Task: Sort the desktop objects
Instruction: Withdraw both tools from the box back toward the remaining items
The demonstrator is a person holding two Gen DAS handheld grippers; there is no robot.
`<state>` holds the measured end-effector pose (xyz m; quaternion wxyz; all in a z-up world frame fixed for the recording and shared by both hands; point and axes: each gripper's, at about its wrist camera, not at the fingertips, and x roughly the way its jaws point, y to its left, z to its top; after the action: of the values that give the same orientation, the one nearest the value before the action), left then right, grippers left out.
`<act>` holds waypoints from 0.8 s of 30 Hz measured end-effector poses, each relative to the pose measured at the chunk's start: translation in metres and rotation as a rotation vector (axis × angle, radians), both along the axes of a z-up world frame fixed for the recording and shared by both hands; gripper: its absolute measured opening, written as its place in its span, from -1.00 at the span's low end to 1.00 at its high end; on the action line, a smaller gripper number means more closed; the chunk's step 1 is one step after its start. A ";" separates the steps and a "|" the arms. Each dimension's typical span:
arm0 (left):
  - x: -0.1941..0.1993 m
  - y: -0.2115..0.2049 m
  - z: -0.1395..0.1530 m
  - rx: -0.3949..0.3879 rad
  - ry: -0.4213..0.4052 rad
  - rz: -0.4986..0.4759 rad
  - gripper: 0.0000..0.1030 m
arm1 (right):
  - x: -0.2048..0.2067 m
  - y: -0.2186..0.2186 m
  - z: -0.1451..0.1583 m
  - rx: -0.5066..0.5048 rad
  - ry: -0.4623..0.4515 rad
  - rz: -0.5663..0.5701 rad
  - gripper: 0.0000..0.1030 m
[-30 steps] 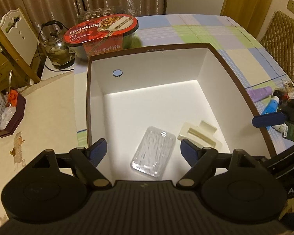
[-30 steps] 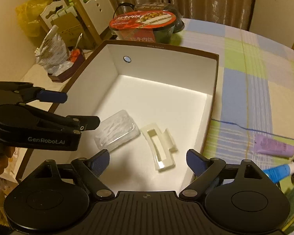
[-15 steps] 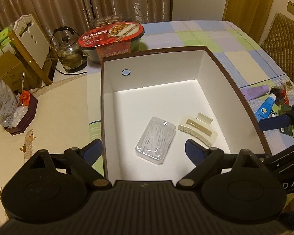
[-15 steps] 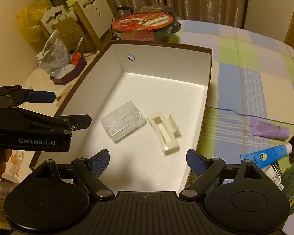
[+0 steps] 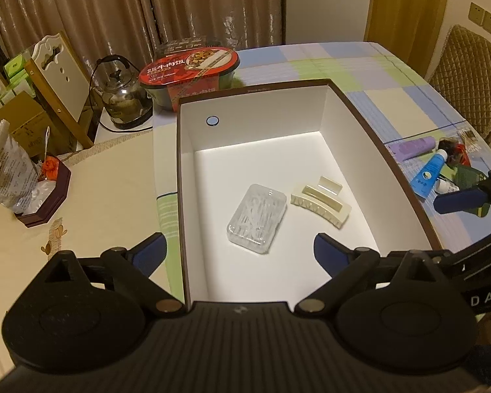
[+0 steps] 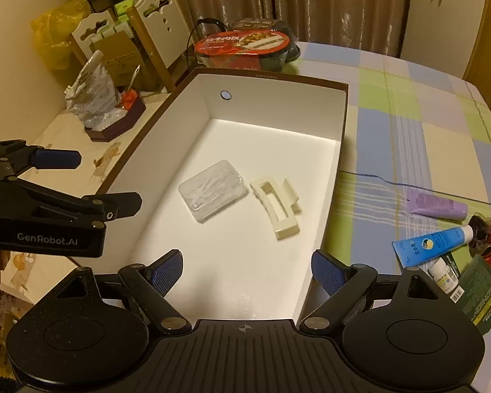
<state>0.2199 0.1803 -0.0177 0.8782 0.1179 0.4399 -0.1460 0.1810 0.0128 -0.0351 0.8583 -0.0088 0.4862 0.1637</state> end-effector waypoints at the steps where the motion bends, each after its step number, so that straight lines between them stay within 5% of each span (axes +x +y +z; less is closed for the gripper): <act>1: -0.003 0.001 0.001 -0.001 -0.002 -0.002 0.89 | -0.002 0.000 0.001 -0.001 -0.003 -0.002 0.71; 24: -0.058 -0.001 -0.006 -0.011 0.033 -0.054 0.91 | -0.056 -0.008 0.000 -0.020 0.014 0.002 0.71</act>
<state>0.1620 0.1798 -0.0234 0.8672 0.1226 0.4502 -0.1742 0.1253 0.0047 -0.0352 0.8547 -0.0166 0.4936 0.1597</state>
